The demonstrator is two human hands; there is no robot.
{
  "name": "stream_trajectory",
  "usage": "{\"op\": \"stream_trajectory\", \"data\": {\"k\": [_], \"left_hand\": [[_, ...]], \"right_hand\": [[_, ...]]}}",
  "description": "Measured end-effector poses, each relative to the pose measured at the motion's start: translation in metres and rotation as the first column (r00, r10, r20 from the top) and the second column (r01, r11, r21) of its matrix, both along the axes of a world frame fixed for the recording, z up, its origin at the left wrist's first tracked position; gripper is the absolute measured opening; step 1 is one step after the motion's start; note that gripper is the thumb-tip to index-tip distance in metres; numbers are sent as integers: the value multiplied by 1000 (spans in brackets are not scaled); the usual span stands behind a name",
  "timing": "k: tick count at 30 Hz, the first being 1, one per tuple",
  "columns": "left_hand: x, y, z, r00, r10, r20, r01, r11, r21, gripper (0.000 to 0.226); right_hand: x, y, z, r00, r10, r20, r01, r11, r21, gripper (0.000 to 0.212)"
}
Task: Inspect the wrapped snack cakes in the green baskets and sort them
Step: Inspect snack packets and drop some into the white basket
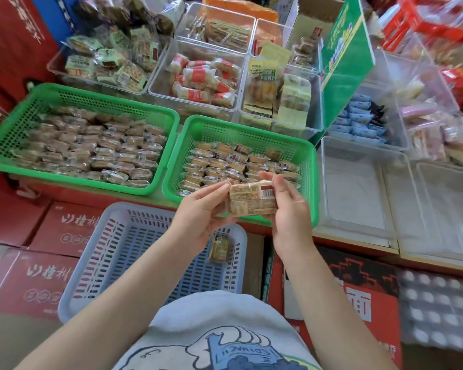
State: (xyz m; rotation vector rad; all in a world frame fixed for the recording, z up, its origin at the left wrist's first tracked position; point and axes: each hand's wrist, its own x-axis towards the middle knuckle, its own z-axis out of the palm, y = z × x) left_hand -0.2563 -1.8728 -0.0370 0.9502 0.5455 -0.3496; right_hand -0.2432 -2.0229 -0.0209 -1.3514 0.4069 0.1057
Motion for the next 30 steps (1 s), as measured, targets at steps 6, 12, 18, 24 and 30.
{"op": "stream_trajectory", "data": {"k": [6,12,18,24,30], "left_hand": [[-9,-3,-4,985,127,-117,-130,991,-16,17],[-20,-5,5,996,80,40,-85,987,140,15],[-28,2,-2,917,-140,373,-218,608,763,15],[-24,13,-8,821,-285,495,-364,405,838,9],[-18,7,-1,881,-113,460,-282,656,700,17]], "right_hand": [[-13,2,-10,956,10,293,128,885,-448,13],[-17,1,-10,918,31,395,241,748,-618,13],[-25,17,-7,859,157,487,245,709,-662,13],[-22,17,-4,945,81,316,100,852,-515,24],[-7,13,-21,998,58,6,-56,984,-169,46]]}}
